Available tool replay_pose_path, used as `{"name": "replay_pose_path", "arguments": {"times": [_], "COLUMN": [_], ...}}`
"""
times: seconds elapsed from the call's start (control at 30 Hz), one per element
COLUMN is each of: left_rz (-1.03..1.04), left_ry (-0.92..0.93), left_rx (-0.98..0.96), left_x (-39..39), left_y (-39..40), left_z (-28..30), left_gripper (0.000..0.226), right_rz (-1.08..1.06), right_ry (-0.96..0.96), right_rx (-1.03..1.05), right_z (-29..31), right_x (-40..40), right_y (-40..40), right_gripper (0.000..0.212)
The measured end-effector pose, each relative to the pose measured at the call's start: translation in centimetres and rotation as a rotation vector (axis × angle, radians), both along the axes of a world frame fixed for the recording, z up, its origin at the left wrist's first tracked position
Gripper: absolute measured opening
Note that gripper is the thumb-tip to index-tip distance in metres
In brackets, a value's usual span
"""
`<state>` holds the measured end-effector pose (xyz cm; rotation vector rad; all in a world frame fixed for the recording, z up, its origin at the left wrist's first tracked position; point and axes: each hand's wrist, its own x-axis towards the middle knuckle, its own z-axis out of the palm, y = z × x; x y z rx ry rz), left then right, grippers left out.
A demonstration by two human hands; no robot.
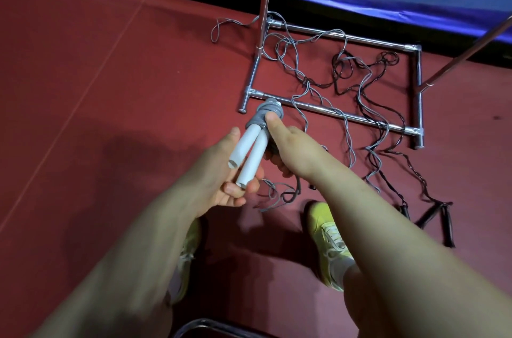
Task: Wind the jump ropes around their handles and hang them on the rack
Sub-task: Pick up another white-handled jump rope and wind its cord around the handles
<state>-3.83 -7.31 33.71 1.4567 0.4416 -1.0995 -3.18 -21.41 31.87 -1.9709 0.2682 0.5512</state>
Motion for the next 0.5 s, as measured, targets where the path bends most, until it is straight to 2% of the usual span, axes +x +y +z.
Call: {"name": "replay_pose_path", "arguments": {"times": [0.17,0.27,0.37,0.47,0.5], "left_rz": [0.001,-0.012,-0.014,-0.017,-0.023], "left_ry": [-0.07,-0.139,-0.256,-0.361,-0.392], "left_rx": [0.101,0.203,0.333,0.364,0.36], "left_x": [0.06,0.1,-0.02,-0.06,-0.08], "left_y": [-0.22,-0.17,-0.04,0.11,0.12], "left_z": [-0.34,-0.69,-0.87,-0.75,-0.74], "left_gripper": [0.07,0.067,0.058,0.045,0.048], "right_rz": [-0.01,-0.013,-0.077,-0.131,-0.126], "right_ry": [-0.015,-0.036,0.003,0.074,0.088], "right_rx": [-0.118,-0.203,-0.103,0.045,0.071], "right_z": [-0.29,-0.49,-0.76,-0.74,-0.7], "right_x": [-0.1,-0.11,-0.11,-0.16,-0.17], "right_y": [0.15,0.41,0.67,0.58,0.53], "right_gripper": [0.065,0.059,0.064,0.062,0.059]}}
